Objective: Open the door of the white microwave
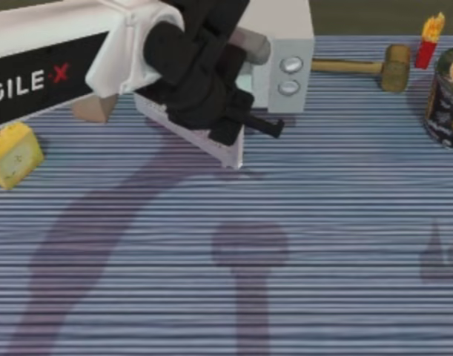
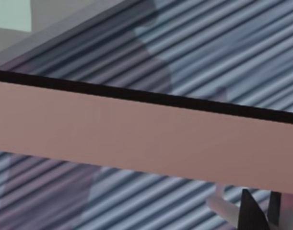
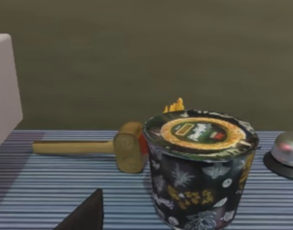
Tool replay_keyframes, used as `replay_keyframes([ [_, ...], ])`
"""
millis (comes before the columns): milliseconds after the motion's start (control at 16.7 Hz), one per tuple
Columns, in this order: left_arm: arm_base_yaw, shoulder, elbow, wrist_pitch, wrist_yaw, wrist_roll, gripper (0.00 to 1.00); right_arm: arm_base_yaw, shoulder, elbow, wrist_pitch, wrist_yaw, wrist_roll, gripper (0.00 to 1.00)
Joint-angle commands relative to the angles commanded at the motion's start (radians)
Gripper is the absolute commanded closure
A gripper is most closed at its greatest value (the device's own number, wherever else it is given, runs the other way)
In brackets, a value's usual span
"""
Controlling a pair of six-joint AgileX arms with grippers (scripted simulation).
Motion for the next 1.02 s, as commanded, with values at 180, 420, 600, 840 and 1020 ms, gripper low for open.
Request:
replay_keyframes([
  [180, 0.015, -0.027, -0.039, 0.010, 0.026, 0.050, 1.00, 0.000, 0.000, 0.000, 0.000, 0.000, 0.000, 0.00],
  [420, 0.016, -0.027, -0.040, 0.010, 0.026, 0.052, 1.00, 0.000, 0.000, 0.000, 0.000, 0.000, 0.000, 0.00],
  [600, 0.016, -0.027, -0.040, 0.010, 0.026, 0.052, 1.00, 0.000, 0.000, 0.000, 0.000, 0.000, 0.000, 0.00],
  [840, 0.016, -0.027, -0.040, 0.010, 0.026, 0.052, 1.00, 0.000, 0.000, 0.000, 0.000, 0.000, 0.000, 0.00],
  [1020, 0.016, -0.027, -0.040, 0.010, 0.026, 0.052, 1.00, 0.000, 0.000, 0.000, 0.000, 0.000, 0.000, 0.00],
])
